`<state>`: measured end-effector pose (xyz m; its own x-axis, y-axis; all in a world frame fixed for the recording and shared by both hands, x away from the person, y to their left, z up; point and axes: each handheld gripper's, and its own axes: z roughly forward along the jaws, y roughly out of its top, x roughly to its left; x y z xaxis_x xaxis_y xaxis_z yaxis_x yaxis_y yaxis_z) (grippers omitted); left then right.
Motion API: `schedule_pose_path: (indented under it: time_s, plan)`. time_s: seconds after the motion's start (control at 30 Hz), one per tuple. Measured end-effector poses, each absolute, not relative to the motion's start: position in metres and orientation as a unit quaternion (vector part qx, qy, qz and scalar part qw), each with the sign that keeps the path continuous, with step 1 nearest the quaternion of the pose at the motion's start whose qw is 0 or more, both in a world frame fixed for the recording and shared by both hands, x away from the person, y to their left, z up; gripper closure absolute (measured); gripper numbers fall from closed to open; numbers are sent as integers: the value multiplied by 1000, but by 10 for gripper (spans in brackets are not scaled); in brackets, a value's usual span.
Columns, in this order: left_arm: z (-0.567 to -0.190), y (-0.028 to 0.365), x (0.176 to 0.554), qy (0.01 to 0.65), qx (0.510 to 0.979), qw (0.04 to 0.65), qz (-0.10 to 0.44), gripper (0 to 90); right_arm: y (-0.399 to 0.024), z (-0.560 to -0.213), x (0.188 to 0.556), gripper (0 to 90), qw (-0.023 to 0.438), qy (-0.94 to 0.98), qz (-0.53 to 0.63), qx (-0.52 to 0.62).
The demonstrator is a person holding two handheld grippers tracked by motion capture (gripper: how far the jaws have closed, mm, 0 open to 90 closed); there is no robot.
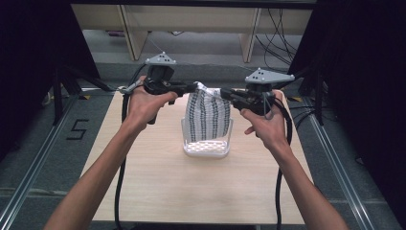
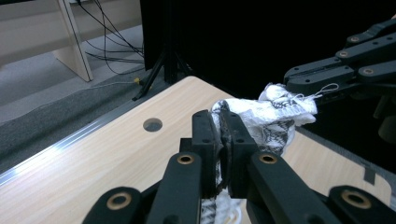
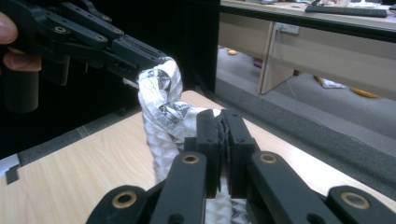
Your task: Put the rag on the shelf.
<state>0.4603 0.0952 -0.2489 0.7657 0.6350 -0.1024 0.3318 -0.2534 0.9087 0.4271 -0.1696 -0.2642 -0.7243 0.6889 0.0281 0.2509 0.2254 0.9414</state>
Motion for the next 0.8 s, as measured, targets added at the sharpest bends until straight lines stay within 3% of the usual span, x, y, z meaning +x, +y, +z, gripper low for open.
schedule_pose_path:
  time_s: [0.3, 0.8]
  plan:
    - [-264, 91, 494, 345, 757, 540, 126, 847, -169, -272, 460, 873, 204, 755, 521, 341]
    - [-299, 92, 526, 390, 749, 525, 110, 843, -166, -300, 506, 871, 165, 752, 496, 401]
